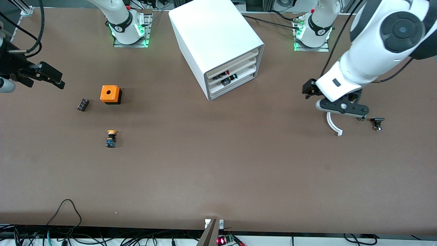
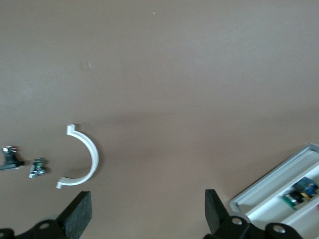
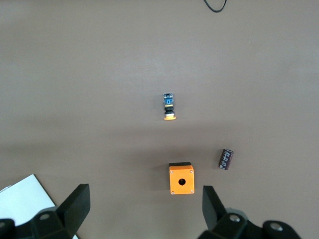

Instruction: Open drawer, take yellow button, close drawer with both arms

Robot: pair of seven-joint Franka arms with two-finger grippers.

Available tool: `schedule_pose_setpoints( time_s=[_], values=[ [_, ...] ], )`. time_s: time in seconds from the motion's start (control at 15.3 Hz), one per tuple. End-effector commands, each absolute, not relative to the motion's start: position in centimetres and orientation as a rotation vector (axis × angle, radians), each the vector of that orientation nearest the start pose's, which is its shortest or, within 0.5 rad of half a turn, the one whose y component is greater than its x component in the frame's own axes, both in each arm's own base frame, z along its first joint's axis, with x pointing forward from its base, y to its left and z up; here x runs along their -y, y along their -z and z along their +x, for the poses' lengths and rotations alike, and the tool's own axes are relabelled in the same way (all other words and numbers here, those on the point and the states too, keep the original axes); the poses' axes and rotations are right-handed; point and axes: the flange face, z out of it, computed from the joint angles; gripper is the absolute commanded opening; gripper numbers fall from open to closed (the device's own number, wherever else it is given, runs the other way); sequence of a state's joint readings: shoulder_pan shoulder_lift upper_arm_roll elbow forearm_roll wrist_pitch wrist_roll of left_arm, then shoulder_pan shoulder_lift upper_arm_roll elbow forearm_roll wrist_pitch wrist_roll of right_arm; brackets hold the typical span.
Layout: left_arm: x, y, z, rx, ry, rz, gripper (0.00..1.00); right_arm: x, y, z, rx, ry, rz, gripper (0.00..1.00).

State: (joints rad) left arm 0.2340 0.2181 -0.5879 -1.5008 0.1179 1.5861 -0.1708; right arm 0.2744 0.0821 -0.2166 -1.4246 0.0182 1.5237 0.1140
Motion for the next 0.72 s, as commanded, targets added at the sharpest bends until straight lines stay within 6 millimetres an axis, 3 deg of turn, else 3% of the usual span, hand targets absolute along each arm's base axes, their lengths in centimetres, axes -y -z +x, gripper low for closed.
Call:
schedule_pose_setpoints(
  time_s=[0.0,0.13,0.26,0.52,0.66],
  values=[
    [12.3,-55.3,57.1,-0.351,-0.067,-3.133,1.0,-4.0,-65.0,57.7,-0.102,0.049,-3.152,1.0],
    [9.4,-55.1,56.2,-0.376,0.054,-3.15,1.0,-4.0,-64.9,57.7,-0.102,0.046,-3.152,1.0],
    [6.9,-56.1,55.2,-0.323,0.164,-3.143,1.0,-4.0,-65.0,57.7,-0.102,0.049,-3.152,1.0],
    [8.1,-56.7,53.8,-0.34,0.077,-3.142,1.0,-3.9,-64.9,57.7,-0.104,0.046,-3.152,1.0],
    [7.7,-57.1,54.5,-0.33,0.045,-3.146,1.0,-3.9,-64.9,57.7,-0.104,0.046,-3.152,1.0]
  ],
)
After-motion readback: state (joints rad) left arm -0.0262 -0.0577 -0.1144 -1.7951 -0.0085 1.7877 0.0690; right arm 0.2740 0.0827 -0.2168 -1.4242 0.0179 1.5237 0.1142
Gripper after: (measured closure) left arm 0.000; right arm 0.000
